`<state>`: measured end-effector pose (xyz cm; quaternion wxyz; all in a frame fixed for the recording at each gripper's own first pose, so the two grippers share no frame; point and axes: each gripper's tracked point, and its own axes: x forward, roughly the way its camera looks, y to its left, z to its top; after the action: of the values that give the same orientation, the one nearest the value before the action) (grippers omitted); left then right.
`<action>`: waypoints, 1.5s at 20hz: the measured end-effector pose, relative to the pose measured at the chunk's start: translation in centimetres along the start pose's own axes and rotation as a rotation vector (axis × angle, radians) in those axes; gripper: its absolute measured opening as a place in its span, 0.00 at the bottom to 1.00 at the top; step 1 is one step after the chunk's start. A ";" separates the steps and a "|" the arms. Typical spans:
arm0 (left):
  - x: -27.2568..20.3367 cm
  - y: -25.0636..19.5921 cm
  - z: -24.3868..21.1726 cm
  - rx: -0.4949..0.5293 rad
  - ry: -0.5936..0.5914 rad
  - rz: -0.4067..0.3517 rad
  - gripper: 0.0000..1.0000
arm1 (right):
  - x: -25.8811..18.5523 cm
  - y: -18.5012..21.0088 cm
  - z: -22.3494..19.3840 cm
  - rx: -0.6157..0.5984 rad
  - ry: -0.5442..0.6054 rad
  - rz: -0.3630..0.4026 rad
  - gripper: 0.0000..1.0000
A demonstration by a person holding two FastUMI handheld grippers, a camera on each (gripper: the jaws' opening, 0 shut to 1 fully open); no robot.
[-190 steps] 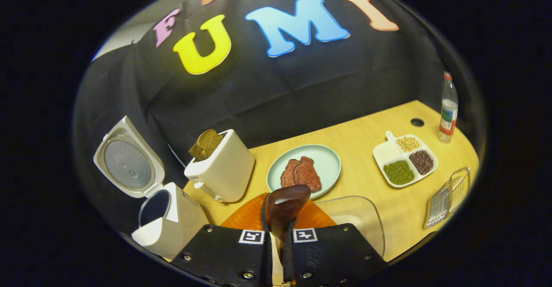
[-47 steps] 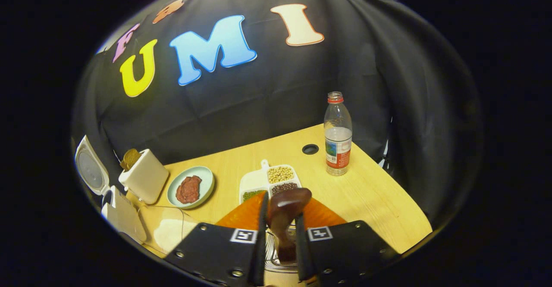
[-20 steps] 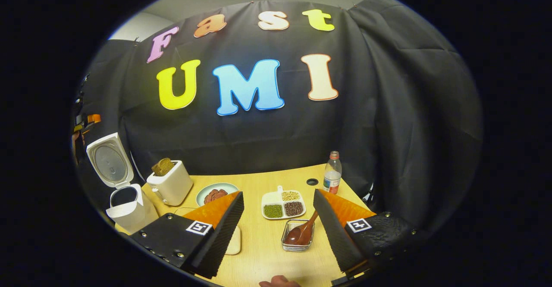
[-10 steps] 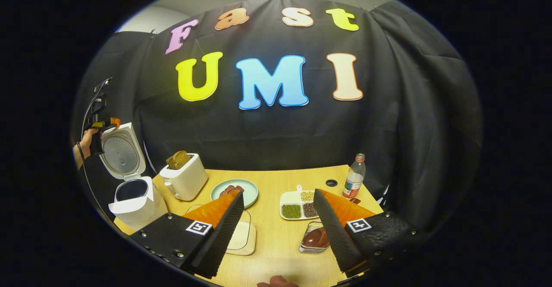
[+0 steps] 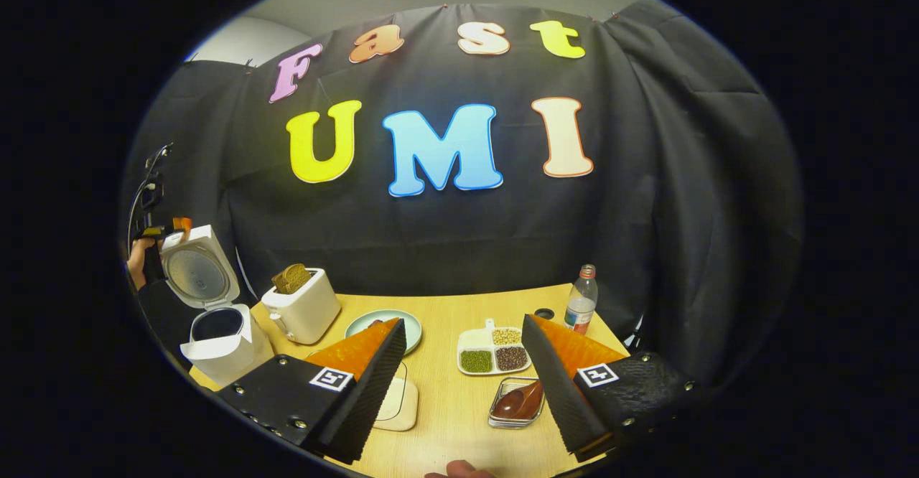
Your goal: Close the left gripper, press the button to open the rice cooker; take a wooden spoon from the chopstick holder with the right hand, scoop a spoonful of rice and pour it into the rice cooker, then put the wooden spoon back into the chopstick holder.
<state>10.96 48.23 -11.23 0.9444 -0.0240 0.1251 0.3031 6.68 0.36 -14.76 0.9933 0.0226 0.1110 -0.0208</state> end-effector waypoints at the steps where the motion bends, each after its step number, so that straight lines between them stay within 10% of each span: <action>1: -1.2 -0.2 -0.4 0.000 -0.010 -0.001 1.00 | -0.2 0.2 0.5 -0.004 -0.015 0.008 0.98; 14: -10.4 -3.9 -13.4 -0.012 0.056 -0.066 0.96 | -2.9 2.0 3.5 -0.024 -0.081 0.071 0.98; 30: -9.4 -5.3 -22.1 0.031 0.304 -0.133 0.97 | -4.3 2.5 1.8 -0.003 -0.039 0.058 0.98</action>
<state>1.80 35.89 -30.38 0.9328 -0.0632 0.2694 0.2310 2.97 2.91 -11.91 0.9955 0.0239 0.0911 0.0079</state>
